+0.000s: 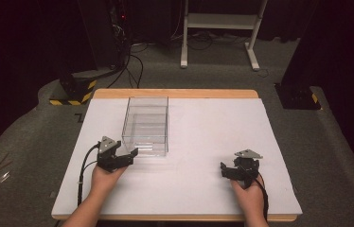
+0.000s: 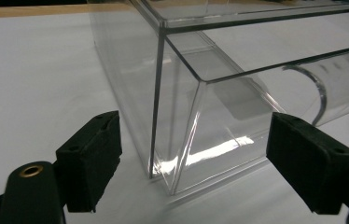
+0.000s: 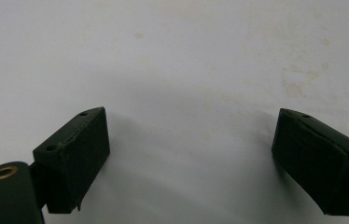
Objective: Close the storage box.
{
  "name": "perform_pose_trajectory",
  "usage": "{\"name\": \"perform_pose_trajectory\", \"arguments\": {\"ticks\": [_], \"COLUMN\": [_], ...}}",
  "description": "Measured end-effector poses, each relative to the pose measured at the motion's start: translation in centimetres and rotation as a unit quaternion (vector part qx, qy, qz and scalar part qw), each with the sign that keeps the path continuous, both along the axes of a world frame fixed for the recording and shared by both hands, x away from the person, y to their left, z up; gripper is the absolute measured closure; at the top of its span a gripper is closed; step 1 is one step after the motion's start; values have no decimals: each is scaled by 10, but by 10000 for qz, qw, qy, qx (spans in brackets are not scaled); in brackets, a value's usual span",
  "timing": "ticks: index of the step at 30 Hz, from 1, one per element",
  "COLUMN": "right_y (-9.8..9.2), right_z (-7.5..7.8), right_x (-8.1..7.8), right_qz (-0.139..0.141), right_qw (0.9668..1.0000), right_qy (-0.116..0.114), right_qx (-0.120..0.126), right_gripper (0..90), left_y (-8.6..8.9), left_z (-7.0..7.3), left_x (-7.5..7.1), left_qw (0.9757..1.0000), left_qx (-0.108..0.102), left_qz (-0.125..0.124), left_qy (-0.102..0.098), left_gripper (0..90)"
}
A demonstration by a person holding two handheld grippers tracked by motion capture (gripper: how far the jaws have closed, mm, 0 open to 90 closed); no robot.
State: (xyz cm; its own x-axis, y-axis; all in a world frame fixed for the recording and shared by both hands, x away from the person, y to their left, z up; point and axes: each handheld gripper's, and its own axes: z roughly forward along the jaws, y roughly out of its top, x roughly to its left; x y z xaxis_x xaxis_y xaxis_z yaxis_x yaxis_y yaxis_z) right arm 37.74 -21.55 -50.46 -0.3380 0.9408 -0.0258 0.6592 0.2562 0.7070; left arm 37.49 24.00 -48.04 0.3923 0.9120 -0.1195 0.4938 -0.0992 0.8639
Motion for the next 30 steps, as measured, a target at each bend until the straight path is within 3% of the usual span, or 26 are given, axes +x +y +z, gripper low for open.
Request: {"name": "perform_pose_trajectory", "arguments": {"ticks": [15, 20, 30], "right_y": [0, 0, 0], "right_z": [0, 0, 0], "right_x": [0, 0, 0], "right_qz": [0, 0, 0], "right_qw": [10000, 10000, 10000], "right_qy": [2, 2, 3], "right_qx": [3, 3, 5], "right_gripper": [108, 108, 108], "left_y": [-1, -5, -8], "left_z": [-5, -4, -4], "left_x": [12, 16, 23], "left_qw": [9998, 10000, 9999], "left_qx": [-199, -75, -135], "left_qz": [34, -6, 107], "left_qy": [-6, 25, -8], "left_gripper": [179, 178, 178]}}
